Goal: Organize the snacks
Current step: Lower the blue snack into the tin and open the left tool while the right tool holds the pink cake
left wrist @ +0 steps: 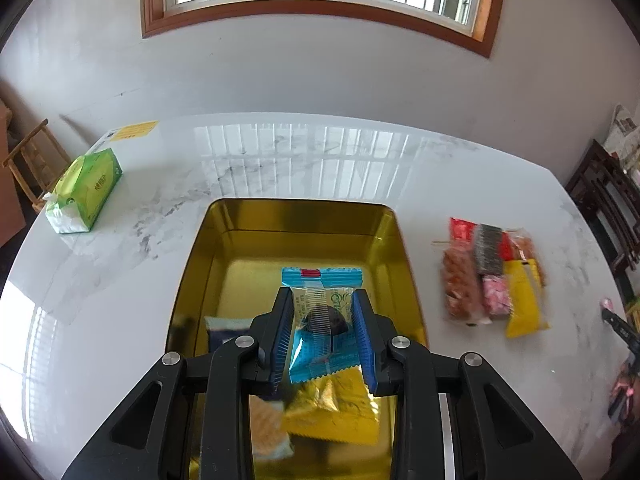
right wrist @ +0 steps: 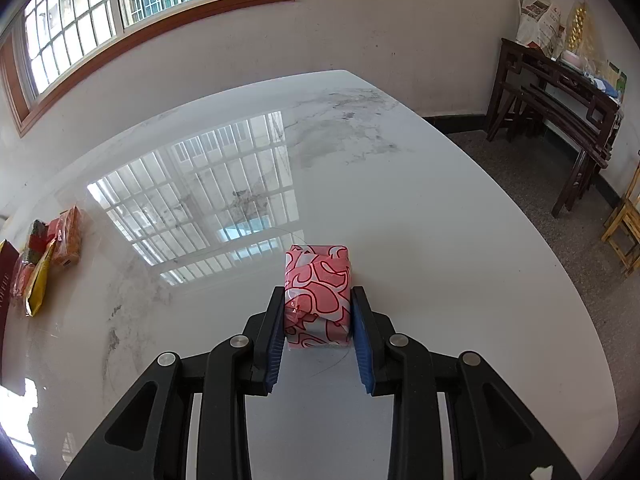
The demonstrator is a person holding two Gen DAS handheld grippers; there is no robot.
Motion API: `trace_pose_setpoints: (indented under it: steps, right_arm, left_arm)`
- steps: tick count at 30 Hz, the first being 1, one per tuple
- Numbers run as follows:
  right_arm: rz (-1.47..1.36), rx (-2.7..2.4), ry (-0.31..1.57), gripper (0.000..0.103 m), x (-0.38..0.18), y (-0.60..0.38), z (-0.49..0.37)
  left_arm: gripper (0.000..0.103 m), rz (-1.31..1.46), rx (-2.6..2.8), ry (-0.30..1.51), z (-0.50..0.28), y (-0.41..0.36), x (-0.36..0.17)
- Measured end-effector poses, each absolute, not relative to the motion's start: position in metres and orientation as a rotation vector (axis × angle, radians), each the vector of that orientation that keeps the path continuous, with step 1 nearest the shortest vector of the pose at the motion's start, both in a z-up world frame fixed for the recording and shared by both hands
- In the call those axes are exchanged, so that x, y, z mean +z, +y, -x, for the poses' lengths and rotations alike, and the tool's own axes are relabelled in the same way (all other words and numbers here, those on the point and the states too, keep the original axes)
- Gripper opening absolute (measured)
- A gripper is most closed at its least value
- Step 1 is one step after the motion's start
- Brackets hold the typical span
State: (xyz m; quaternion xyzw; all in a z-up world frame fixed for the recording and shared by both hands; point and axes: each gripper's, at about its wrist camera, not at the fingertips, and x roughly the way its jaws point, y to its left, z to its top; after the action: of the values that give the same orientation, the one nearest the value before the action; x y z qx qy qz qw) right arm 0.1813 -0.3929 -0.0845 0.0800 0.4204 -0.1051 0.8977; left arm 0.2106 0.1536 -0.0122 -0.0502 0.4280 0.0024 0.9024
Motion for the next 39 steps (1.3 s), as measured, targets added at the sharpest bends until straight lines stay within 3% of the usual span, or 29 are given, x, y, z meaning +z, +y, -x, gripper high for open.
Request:
trace_pose_setpoints:
  steps: [16,39]
  right_arm:
    - [-0.165,-0.218,0.871,0.028,-0.084,-0.393,-0.181]
    - [-0.164,-0.219,0.871,0.028,-0.084,-0.393,-0.181]
  left_arm:
    - [0.031,0.086,0.055,0.951,-0.269,0.167,-0.038]
    - [0.034,0.059,0.115,1.026,-0.289,0.169,-0.061]
